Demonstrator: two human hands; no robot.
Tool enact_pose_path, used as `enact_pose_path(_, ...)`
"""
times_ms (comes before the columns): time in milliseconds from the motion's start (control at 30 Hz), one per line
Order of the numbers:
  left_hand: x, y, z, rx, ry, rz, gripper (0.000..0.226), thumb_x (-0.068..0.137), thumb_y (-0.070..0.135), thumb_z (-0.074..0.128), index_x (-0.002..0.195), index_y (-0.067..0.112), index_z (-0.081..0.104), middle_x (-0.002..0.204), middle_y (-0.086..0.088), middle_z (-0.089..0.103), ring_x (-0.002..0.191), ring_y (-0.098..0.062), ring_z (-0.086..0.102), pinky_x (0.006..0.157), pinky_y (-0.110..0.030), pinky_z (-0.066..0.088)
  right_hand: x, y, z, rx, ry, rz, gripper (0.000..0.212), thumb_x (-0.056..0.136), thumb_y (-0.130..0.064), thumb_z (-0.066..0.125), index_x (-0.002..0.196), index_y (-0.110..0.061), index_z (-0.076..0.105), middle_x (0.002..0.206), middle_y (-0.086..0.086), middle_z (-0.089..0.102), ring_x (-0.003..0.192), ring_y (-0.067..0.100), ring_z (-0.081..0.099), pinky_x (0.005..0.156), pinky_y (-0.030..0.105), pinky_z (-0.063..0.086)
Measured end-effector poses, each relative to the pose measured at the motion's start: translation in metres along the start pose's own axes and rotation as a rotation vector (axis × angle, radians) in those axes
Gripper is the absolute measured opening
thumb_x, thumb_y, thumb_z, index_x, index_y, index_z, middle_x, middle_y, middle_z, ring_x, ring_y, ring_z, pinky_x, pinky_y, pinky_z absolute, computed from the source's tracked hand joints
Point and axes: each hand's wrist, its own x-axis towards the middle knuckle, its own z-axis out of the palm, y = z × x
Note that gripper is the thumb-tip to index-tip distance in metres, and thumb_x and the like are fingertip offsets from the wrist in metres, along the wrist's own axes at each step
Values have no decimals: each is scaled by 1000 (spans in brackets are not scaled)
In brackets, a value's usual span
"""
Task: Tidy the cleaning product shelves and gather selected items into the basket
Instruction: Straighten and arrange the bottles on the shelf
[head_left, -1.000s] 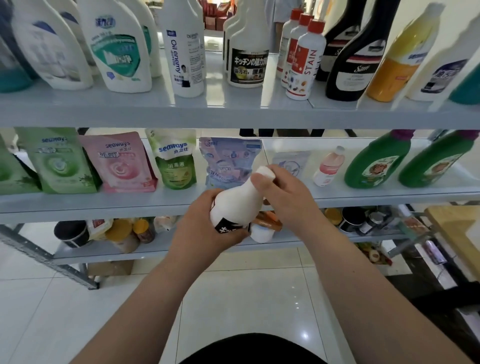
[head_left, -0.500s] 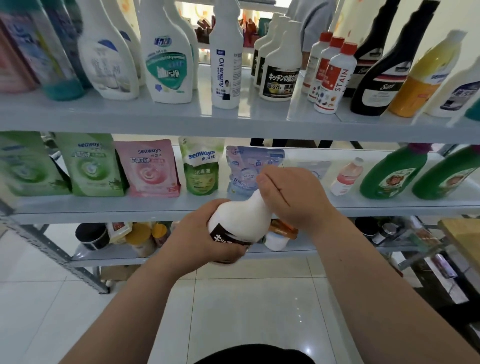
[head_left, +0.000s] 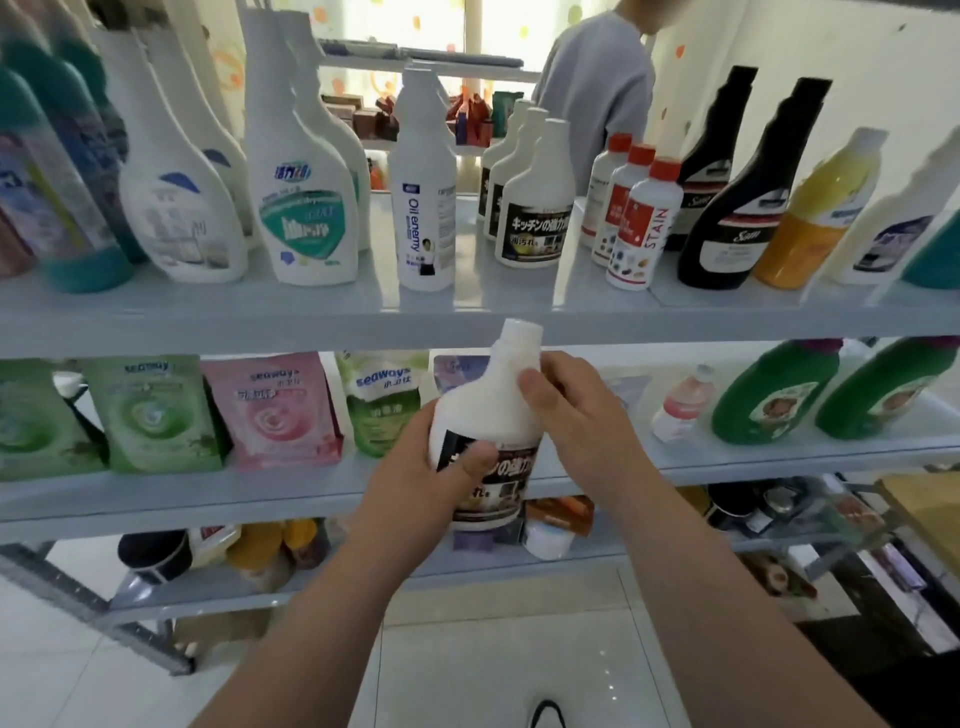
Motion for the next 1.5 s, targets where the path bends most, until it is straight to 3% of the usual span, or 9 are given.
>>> enact_pose_path(200, 69, 37, 23, -159, -54, -89, 54, 78, 81, 38, 120, 59, 63, 127, 15, 69, 122, -11, 63, 108, -46, 48, 33, 20, -27, 406, -34, 17, 66, 64, -64, 89, 121, -63, 55, 120, -12, 70, 118, 20, 67, 94, 44, 59)
enact_pose_path(300, 96, 60, 39, -95, -30, -35, 45, 76, 84, 29, 108, 73, 59, 108, 32, 70, 103, 9, 65, 99, -36, 52, 60, 14, -47, 406, 67, -66, 80, 62, -67, 89, 132, -59, 51, 125, -13, 68, 121, 19, 66, 95, 48, 59)
enact_pose_path(400, 128, 80, 50, -50, -21, 56, 43, 78, 81, 31, 107, 69, 60, 113, 28, 70, 107, 8, 64, 97, -37, 53, 82, 12, -62, 349, 196, -133, 86, 62, -67, 89, 137, -57, 47, 128, -15, 66, 119, 14, 66, 92, 44, 61)
enact_pose_path(533, 191, 86, 60, 65, 140, 216, 53, 94, 57, 40, 140, 34, 52, 134, 7, 60, 122, -13, 59, 109, -48, 47, 104, 12, -77, 231, 283, -196, 75, 70, -58, 81, 132, -68, 39, 134, -15, 60, 117, 7, 64, 91, 36, 61)
enact_pose_path(600, 224, 86, 64, 233, 229, 220, 56, 95, 43, 56, 147, 32, 40, 137, 7, 51, 128, -16, 52, 111, -44, 42, 113, 13, -81, 196, 294, -228, 72, 74, -52, 80, 128, -72, 37, 134, -17, 57, 117, 3, 62, 91, 29, 60)
enact_pose_path(767, 277, 86, 73, 306, 177, 118, 101, 68, 62, 75, 150, 37, 21, 134, 18, 49, 109, -6, 44, 90, -29, 35, 130, 20, -83, 119, 343, -260, 73, 78, -40, 78, 133, -57, 33, 135, -19, 52, 115, -8, 56, 85, 9, 51)
enact_pose_path(1000, 273, 80, 79, 471, 287, 106, 74, 77, 57, 68, 131, 12, 46, 125, -7, 50, 117, -25, 51, 87, -35, 41, 142, 33, -89, 33, 378, -284, 79, 79, -42, 78, 147, -36, 37, 139, -9, 49, 126, 11, 53, 103, 44, 52)
enact_pose_path(1333, 196, 56, 69, 269, 401, 216, 73, 76, 49, 75, 136, 40, 34, 117, 24, 44, 100, 10, 36, 82, -21, 38, 148, 41, -88, -13, 455, -300, 75, 76, -61, 72, 142, -53, 35, 135, -28, 42, 123, -3, 48, 98, 27, 49)
enact_pose_path(1500, 163, 53, 47, 126, 444, 237, 67, 63, 54, 78, 113, 75, 38, 116, 45, 55, 106, 16, 54, 77, 2, 40, 166, 39, -75, -58, 379, -295, 77, 87, -45, 76, 150, -39, 33, 140, -8, 46, 126, 11, 49, 98, 25, 50)
